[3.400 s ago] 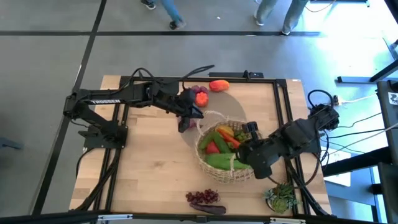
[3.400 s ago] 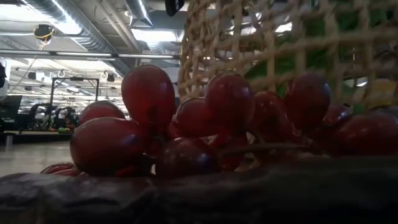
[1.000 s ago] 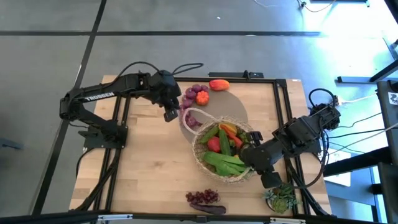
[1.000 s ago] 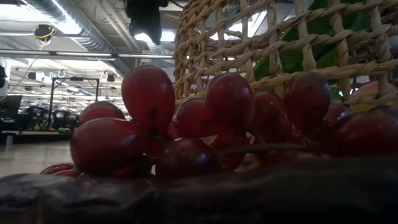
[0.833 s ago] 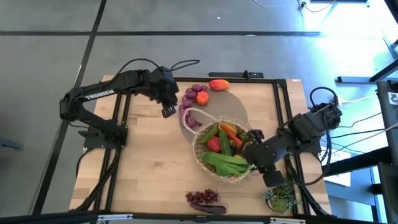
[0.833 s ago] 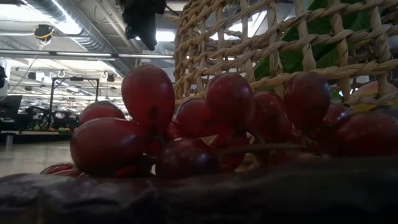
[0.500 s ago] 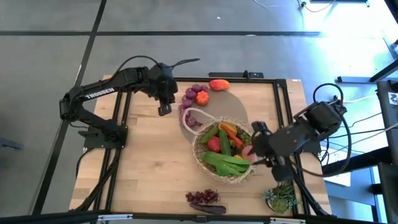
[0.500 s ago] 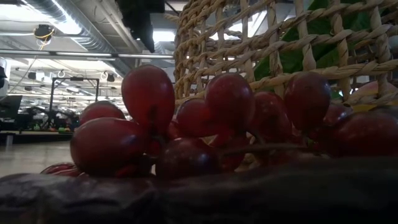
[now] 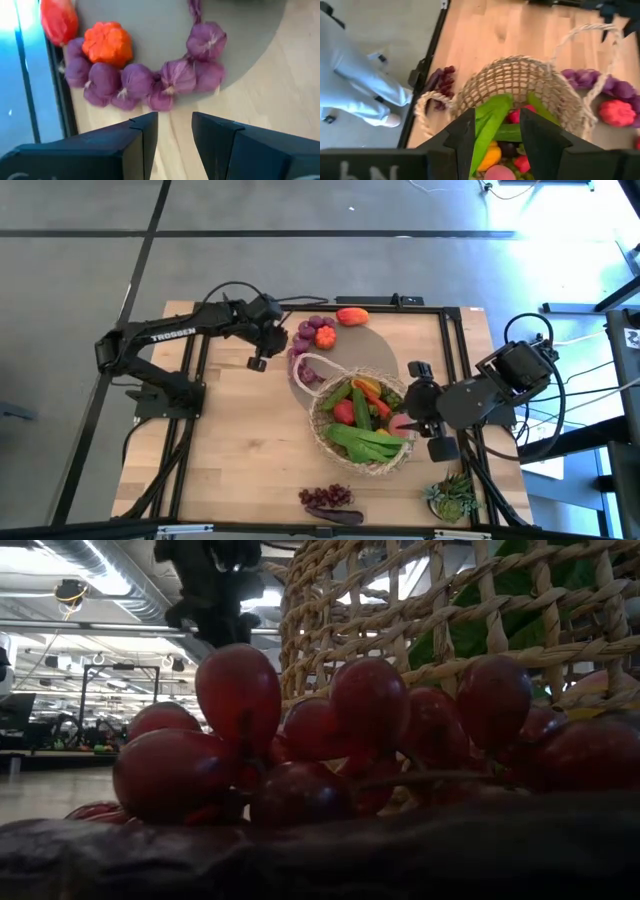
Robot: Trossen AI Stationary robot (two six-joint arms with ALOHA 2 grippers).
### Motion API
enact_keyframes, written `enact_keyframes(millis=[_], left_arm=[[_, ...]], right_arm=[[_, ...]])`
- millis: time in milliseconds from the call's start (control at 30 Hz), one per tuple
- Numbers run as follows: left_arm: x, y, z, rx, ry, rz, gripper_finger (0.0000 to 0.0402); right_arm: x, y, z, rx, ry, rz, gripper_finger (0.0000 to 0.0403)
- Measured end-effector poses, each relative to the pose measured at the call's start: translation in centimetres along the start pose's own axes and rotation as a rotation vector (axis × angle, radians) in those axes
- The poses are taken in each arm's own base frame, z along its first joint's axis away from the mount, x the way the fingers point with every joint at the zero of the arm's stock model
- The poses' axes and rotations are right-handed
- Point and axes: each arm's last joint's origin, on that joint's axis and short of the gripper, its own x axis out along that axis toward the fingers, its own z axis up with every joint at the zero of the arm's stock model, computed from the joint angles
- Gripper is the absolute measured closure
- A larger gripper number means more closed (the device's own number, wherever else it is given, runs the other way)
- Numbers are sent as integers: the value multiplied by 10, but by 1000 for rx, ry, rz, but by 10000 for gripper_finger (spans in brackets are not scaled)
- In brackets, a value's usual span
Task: Build produce basket
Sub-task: Put the purple garlic into the brown basket
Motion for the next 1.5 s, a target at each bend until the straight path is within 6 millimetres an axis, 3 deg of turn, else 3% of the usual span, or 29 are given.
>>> enact_keyframes(millis=[233,467,733,1033,1300,1500], left_arm=[[23,-6,-7,73,-187,-61,292],[43,-16,-16,185,-265,-8,292],[63,-24,-25,290,-261,-27,292],[100,-24,-22,321,-276,-31,292],[124,-38,-18,442,-260,-85,292],[141,-41,-12,465,-197,14,292]], right_arm=[[0,-4,1,6,-31,-102,256],[1,-12,3,101,-63,-195,256],[2,-20,5,117,-78,-263,256],[2,-22,6,69,-81,-297,256],[2,-23,6,65,-89,-327,256],[2,-23,6,65,-92,-335,256]])
